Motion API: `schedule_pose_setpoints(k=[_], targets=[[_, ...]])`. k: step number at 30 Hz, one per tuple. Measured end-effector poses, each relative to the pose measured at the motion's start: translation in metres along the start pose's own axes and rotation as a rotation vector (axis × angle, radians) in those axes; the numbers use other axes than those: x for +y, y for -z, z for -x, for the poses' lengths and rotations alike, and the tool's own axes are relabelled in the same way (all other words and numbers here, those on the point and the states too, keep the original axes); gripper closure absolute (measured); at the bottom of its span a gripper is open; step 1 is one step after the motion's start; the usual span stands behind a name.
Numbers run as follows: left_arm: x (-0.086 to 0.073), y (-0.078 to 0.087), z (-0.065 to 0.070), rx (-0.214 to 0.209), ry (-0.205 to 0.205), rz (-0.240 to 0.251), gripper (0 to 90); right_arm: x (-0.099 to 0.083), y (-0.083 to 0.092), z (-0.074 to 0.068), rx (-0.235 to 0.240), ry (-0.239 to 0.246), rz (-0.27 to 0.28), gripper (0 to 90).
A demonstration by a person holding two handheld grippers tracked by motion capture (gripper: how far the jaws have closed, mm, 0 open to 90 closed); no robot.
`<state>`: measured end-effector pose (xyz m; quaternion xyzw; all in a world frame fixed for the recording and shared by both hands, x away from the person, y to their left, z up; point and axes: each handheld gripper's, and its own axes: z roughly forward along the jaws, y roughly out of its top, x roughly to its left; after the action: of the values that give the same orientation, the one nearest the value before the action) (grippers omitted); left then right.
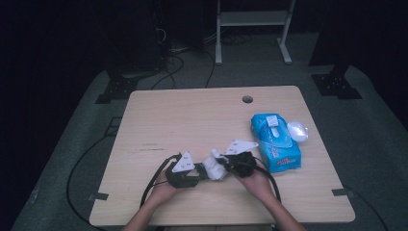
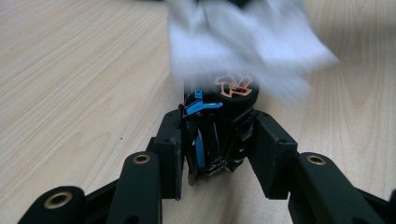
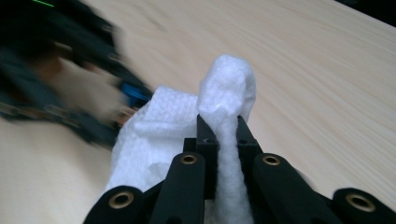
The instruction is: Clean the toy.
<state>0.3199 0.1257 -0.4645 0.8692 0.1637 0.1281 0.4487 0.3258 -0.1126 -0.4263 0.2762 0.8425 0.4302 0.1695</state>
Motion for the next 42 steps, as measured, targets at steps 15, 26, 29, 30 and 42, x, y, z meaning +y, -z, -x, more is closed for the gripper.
schedule_pose_setpoints(k=[15, 26, 29, 30, 42], targets=[[-0.002, 0.004, -0.002, 0.017, 0.013, 0.003, 59.3, -0.017, 0.02, 0.022, -0.097, -0.089, 0.022, 85.3], [-0.003, 0.005, -0.003, 0.018, 0.016, 0.006, 59.4, -0.017, 0.017, 0.023, -0.08, -0.096, 0.042, 85.0], [-0.003, 0.003, -0.003, 0.013, 0.017, 0.01, 59.3, -0.023, 0.024, 0.036, -0.061, -0.184, 0.061, 85.0], [-0.003, 0.003, -0.003, 0.013, 0.014, 0.007, 59.3, -0.023, 0.023, 0.032, -0.082, -0.156, 0.058, 85.1], [-0.003, 0.003, -0.004, 0.006, 0.025, 0.016, 59.3, -0.024, 0.023, 0.037, -0.083, -0.156, 0.067, 84.9]])
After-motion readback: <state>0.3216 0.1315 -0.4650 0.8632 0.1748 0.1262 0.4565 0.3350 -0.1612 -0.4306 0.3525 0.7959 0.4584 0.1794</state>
